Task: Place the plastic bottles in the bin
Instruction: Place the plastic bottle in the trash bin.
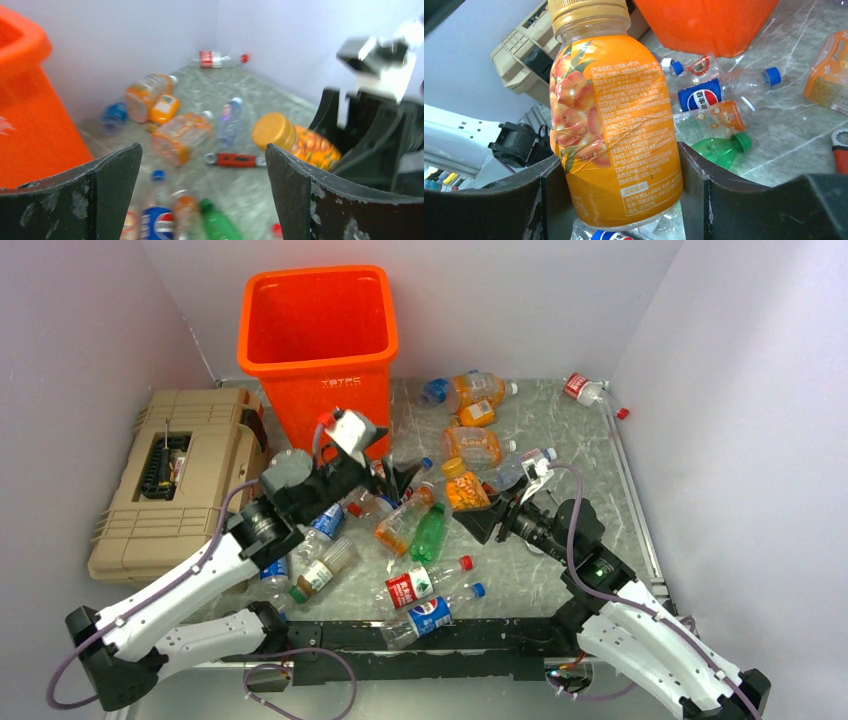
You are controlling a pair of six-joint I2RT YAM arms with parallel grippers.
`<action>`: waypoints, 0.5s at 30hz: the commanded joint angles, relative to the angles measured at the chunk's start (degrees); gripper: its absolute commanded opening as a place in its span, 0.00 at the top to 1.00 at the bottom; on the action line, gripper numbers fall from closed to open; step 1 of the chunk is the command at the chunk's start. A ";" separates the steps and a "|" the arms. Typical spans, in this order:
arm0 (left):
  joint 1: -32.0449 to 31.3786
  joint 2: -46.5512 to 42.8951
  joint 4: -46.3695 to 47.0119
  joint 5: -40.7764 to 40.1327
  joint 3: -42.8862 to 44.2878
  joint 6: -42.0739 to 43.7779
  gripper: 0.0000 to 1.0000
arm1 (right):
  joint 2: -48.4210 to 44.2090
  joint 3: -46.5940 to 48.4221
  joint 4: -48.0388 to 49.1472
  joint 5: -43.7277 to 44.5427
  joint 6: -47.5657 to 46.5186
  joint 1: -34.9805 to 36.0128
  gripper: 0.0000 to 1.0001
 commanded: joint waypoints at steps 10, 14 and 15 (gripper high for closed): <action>13.04 14.42 21.79 34.00 1.70 -59.57 0.04 | 0.41 -1.84 13.00 0.16 1.22 0.93 0.56; 12.64 15.26 24.39 35.05 1.50 -59.87 0.06 | 1.92 -1.64 13.89 0.09 1.58 1.30 0.56; 12.27 15.36 24.15 35.01 1.64 -59.49 0.07 | 2.31 -1.63 14.16 0.23 1.65 1.48 0.56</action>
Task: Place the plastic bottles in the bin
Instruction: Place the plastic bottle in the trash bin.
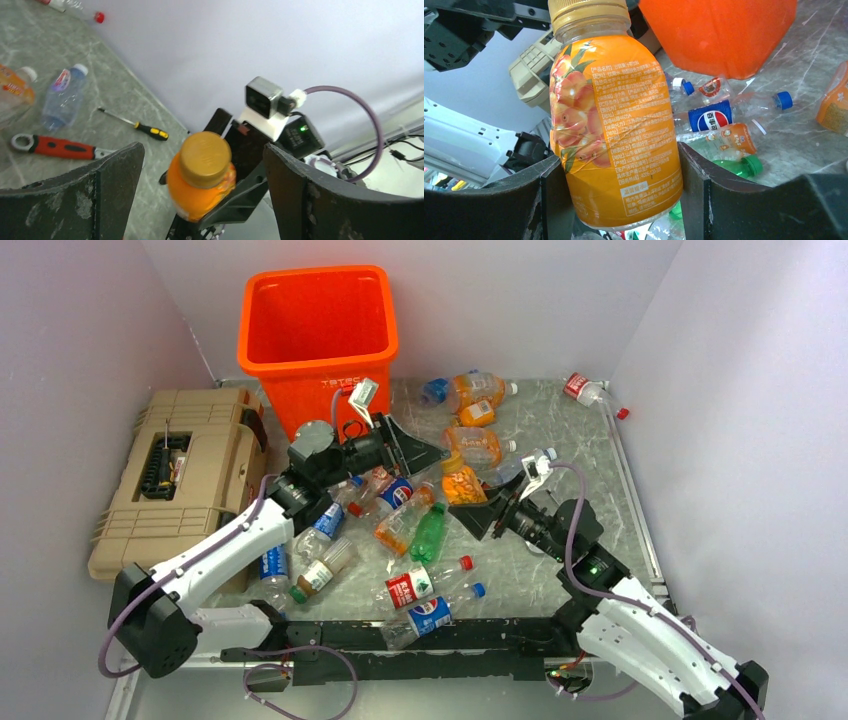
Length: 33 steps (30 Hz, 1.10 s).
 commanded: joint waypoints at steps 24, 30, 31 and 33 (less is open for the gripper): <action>-4.80 3.78 1.95 5.48 3.59 3.17 1.00 | 5.25 1.22 8.06 2.46 1.17 3.97 0.46; -4.71 -0.80 -8.73 -1.00 7.22 12.08 1.00 | 4.20 6.45 0.26 1.74 1.37 3.97 0.00; -4.60 -1.86 -11.65 -2.74 8.93 14.70 1.00 | 3.67 7.46 -1.46 1.75 0.96 3.97 0.00; -4.24 -3.47 -17.50 -6.99 12.91 20.43 1.00 | 2.11 9.25 -4.90 1.20 0.09 3.97 0.00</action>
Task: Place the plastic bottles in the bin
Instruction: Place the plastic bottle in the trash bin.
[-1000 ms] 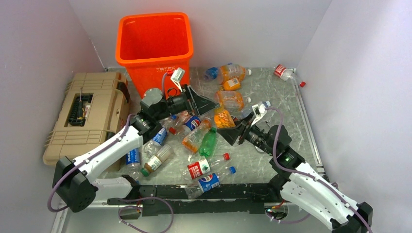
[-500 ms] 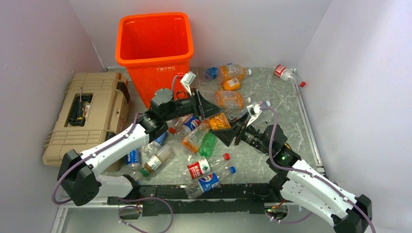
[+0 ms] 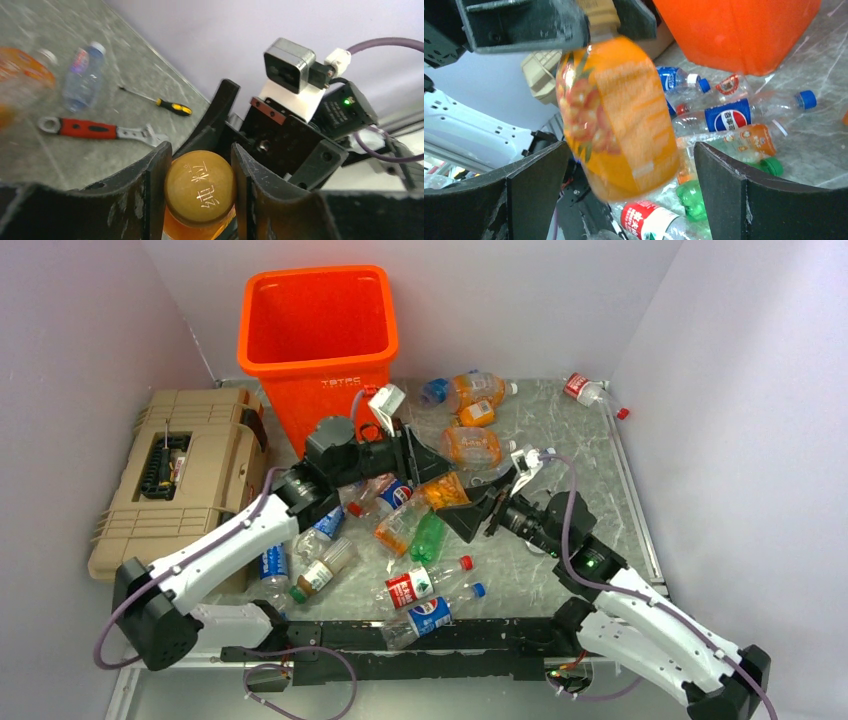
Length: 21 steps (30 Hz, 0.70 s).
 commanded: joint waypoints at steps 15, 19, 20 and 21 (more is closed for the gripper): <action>14.24 4.34 -11.59 -44.43 35.64 49.37 1.00 | -13.45 -1.54 -11.53 14.26 1.16 -0.01 0.00; 20.86 8.93 -7.33 -41.60 39.01 45.12 1.00 | -11.23 -1.29 -11.42 16.05 2.23 0.04 0.00; 22.49 10.16 -5.90 -41.90 39.38 44.50 1.00 | -10.59 -0.98 -11.41 16.22 2.20 -0.01 0.00; 23.80 11.30 -4.28 -42.23 39.33 44.02 1.00 | -10.01 -0.64 -11.46 16.31 2.28 0.03 0.00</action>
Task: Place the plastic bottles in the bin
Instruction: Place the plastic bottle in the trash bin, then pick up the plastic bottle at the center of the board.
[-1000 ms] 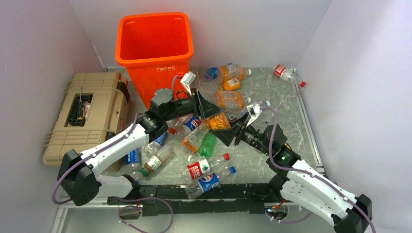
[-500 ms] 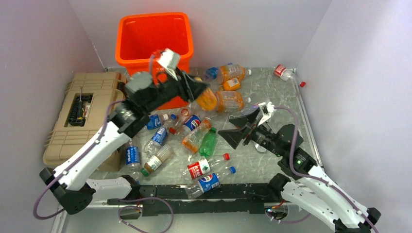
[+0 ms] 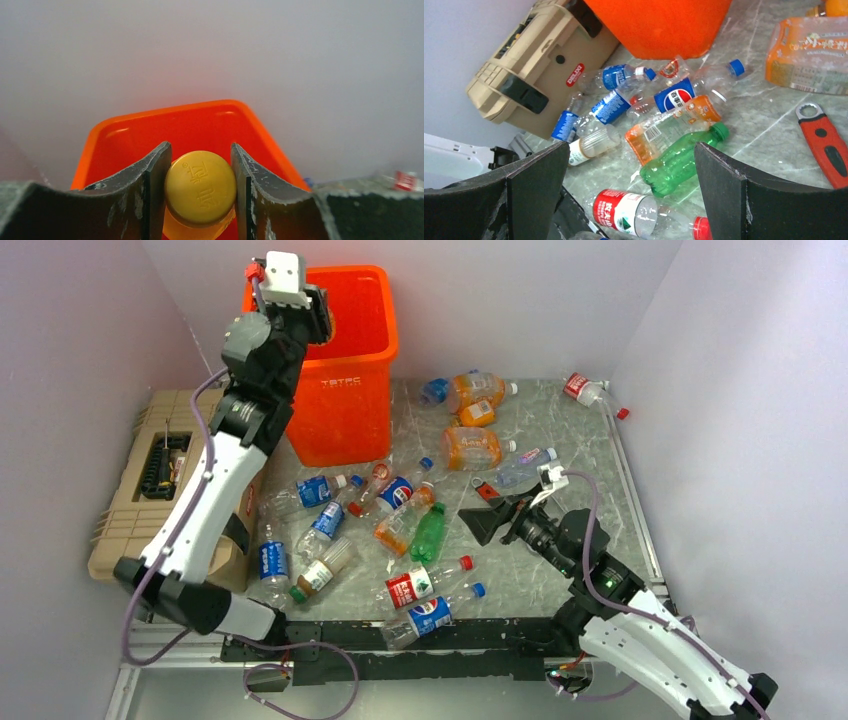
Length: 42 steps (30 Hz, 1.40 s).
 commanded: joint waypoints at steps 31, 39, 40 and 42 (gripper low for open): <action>7.71 -30.94 -15.16 25.90 -39.25 -12.02 0.00 | 14.76 -1.48 3.76 19.21 11.45 -3.65 0.00; 7.62 -28.93 -11.20 29.06 -46.95 -18.05 0.00 | 13.84 -0.64 -1.11 23.83 9.70 -4.60 0.00; 7.62 -28.80 -11.03 29.37 -47.33 -18.52 0.01 | 13.62 -0.76 -1.26 24.35 9.39 -4.60 0.00; 7.62 -28.58 -12.51 29.87 -46.55 -18.80 0.01 | 13.37 -1.02 -1.18 25.14 8.82 -4.61 0.00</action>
